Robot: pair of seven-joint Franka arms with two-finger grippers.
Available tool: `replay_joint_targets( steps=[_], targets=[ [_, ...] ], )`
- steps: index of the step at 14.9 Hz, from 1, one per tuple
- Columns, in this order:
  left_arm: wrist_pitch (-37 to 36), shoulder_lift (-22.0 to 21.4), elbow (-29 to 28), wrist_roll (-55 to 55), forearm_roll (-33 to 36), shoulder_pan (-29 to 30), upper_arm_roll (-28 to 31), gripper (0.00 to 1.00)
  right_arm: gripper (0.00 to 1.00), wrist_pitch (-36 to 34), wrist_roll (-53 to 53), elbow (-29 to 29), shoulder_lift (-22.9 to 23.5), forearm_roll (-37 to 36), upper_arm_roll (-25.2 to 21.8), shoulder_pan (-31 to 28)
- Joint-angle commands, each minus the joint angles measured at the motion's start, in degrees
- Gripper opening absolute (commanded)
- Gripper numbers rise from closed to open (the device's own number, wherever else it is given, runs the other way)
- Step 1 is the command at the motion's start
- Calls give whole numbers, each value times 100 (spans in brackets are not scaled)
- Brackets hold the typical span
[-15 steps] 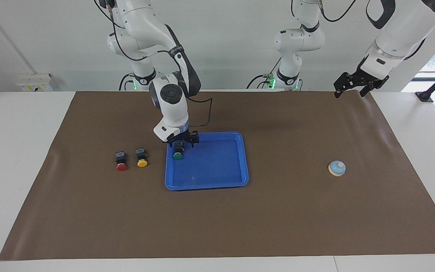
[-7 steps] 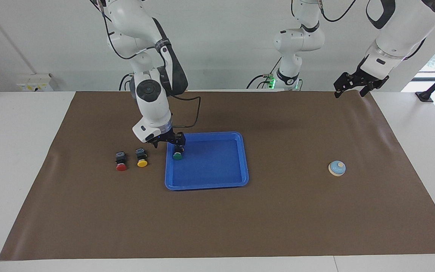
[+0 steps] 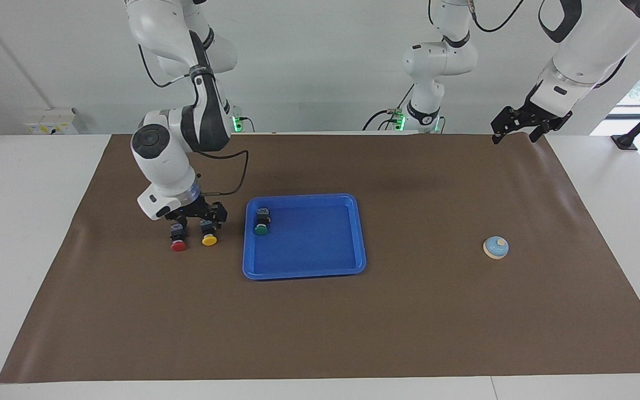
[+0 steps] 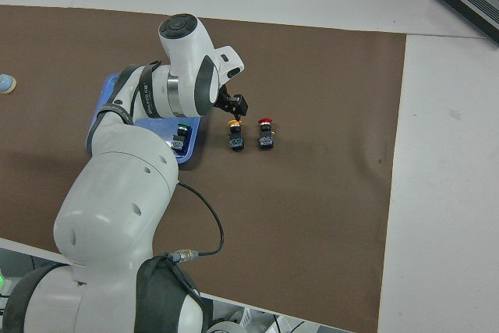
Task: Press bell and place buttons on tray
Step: 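Lower the green button into the tray and open the right gripper, then move the right gripper to the red button and grasp it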
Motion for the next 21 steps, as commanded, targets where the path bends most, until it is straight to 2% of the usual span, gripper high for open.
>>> replay_joint_targets(
  steps=[1, 5, 8, 11, 14, 19, 21],
  targets=[
    [-47, -3, 17, 27, 92, 20, -12, 100, 100, 232, -224, -297, -138, 15, 48, -174],
    [-47, -3, 17, 27, 92, 20, -12, 100, 100, 715, -1241, -622, -139, 6, 48, -578],
    [-47, -3, 17, 27, 92, 20, -12, 100, 100, 805, -1911, -693, -112, 6, 48, -649],
    [-47, -3, 17, 27, 92, 20, -12, 100, 100, 883, -1948, -798, -130, 6, 48, -675],
    [-47, -3, 17, 27, 92, 19, -12, 100, 100, 1270, -2026, -1035, -121, 6, 48, -780],
    [-47, -3, 17, 27, 92, 19, -12, 100, 100, 1341, -2273, -1184, -86, 15, 48, -869],
    [-47, -3, 17, 27, 92, 20, -12, 100, 100, 1603, -2264, -1325, -86, 6, 48, -869]
  ],
)
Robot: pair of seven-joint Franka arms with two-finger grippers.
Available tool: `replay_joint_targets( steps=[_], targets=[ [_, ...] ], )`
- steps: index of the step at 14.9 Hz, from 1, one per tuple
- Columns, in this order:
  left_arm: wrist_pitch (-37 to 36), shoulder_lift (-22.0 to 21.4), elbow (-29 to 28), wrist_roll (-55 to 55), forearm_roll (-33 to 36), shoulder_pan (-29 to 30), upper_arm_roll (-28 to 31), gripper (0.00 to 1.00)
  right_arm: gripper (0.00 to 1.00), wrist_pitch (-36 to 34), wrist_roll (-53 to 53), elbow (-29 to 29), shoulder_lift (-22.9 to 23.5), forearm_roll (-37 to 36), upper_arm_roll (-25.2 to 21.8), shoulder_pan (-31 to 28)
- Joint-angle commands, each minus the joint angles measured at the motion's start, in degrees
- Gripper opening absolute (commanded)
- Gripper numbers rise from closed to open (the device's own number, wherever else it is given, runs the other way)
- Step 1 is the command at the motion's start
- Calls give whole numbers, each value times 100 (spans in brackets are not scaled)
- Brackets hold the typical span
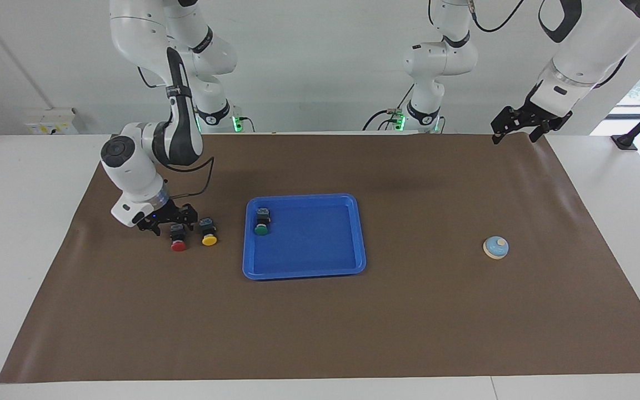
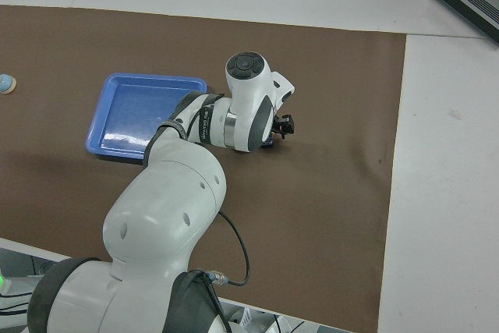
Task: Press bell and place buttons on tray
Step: 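Move the right gripper to the red button and grasp it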
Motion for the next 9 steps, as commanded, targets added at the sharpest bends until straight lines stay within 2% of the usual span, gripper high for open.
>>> replay_joint_targets(
  steps=[1, 6, 9],
  targets=[
    [-47, -3, 17, 27, 92, 11, -12, 100, 100, 465, -120, -352, -95, 6, 48, -74],
    [-47, -3, 17, 27, 92, 19, -12, 100, 99, 748, -103, -538, -112, 15, 57, -65],
    [-47, -3, 17, 27, 92, 19, -12, 100, 84, 756, -85, -582, -130, 15, 57, -65]
  ],
)
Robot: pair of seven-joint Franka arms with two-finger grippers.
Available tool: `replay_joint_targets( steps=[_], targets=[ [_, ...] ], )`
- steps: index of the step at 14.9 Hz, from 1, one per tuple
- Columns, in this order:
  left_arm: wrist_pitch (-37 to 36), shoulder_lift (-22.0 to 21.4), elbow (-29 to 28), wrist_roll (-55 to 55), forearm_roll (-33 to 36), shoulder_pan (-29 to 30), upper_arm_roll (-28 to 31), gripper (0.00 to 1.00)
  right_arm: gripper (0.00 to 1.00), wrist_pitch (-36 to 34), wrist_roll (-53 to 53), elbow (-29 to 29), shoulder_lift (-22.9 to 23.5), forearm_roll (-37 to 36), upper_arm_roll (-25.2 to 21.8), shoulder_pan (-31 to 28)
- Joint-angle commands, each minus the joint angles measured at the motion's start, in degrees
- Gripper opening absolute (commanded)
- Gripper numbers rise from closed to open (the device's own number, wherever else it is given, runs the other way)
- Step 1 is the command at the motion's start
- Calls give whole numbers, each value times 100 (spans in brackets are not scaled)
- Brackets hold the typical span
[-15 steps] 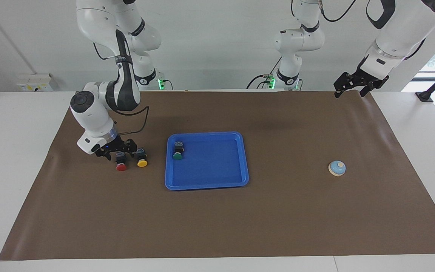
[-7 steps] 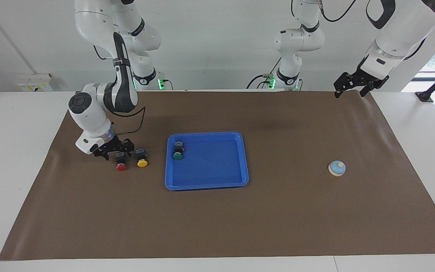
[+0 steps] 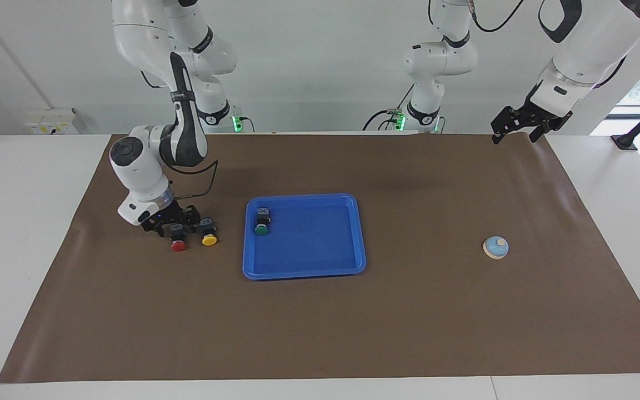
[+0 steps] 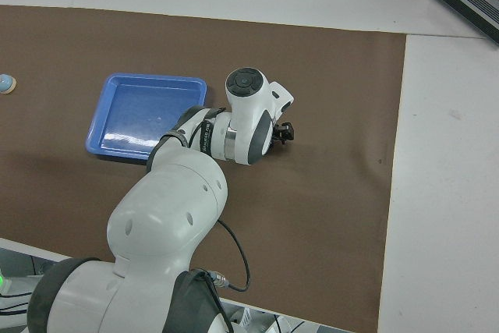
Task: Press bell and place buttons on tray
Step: 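Move the right gripper to the red button and grasp it, then carry the red button into the tray and open the right gripper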
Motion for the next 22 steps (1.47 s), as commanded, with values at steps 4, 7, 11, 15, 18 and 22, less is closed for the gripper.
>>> replay_joint_targets(
  steps=[4, 7, 11, 15, 18, 22],
  targets=[
    [-47, -3, 17, 27, 92, 19, -12, 100, 36, 125, -76, -169, -130, 15, 49, -66],
    [-47, -3, 17, 27, 92, 19, -12, 100, 0, 117, -41, -160, -130, 15, 49, -57],
    [-47, 6, 26, 27, 92, 11, -12, 100, 0, -93, 168, -3, -182, 50, 75, 4],
    [-47, -3, 17, 27, 92, 19, -12, 100, 0, -1253, 1371, 779, -235, 50, 110, 565],
    [-47, -3, 17, 27, 92, 19, -12, 100, 0, -1570, 2451, 1087, -227, 50, 110, 1154],
    [-47, -3, 17, 27, 92, 19, -12, 100, 0, -1641, 3665, 1299, -183, 50, 110, 1919]
  ],
)
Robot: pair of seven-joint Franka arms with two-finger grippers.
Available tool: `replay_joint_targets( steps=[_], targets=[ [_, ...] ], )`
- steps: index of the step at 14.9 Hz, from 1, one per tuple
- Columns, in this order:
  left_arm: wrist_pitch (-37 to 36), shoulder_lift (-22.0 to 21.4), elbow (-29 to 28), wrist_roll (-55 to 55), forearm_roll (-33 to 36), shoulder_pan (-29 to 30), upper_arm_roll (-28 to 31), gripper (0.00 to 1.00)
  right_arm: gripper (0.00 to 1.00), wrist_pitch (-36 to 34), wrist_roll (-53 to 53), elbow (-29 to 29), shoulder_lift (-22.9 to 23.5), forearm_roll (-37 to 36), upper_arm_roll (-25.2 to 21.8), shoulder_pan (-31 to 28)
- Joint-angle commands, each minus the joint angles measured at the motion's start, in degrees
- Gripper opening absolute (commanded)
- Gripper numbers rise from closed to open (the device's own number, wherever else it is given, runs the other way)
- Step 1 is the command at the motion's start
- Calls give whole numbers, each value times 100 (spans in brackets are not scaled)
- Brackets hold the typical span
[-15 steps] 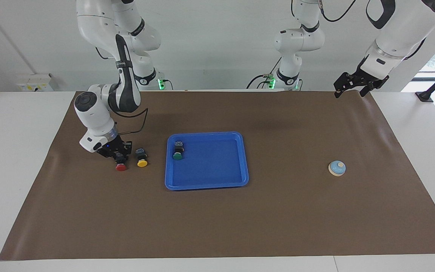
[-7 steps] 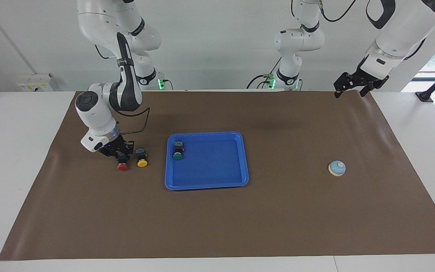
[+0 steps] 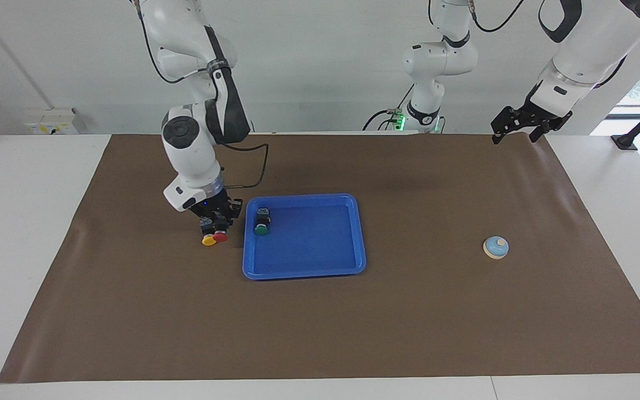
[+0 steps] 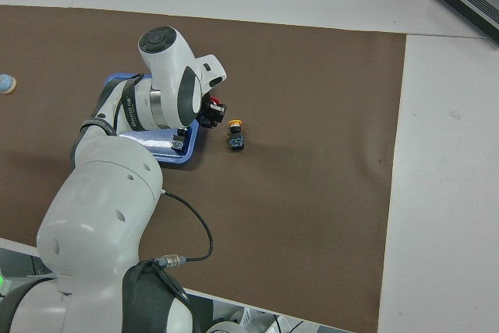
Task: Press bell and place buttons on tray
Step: 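Carry the red button into the tray and open the right gripper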
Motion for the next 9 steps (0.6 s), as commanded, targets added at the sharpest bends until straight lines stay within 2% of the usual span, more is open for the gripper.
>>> replay_joint_targets(
  steps=[1, 5, 9],
  targets=[
    [-47, -3, 17, 27, 92, 19, -12, 100, 0, -60, 684, 150, 45, 41, -4, 406],
    [-47, -3, 17, 27, 92, 19, -12, 100, 0, -86, 1413, 421, 220, 50, 4, 942],
    [-47, -3, 17, 27, 92, 19, -12, 100, 0, -25, 1985, 739, 651, 67, -4, 1452]
  ],
)
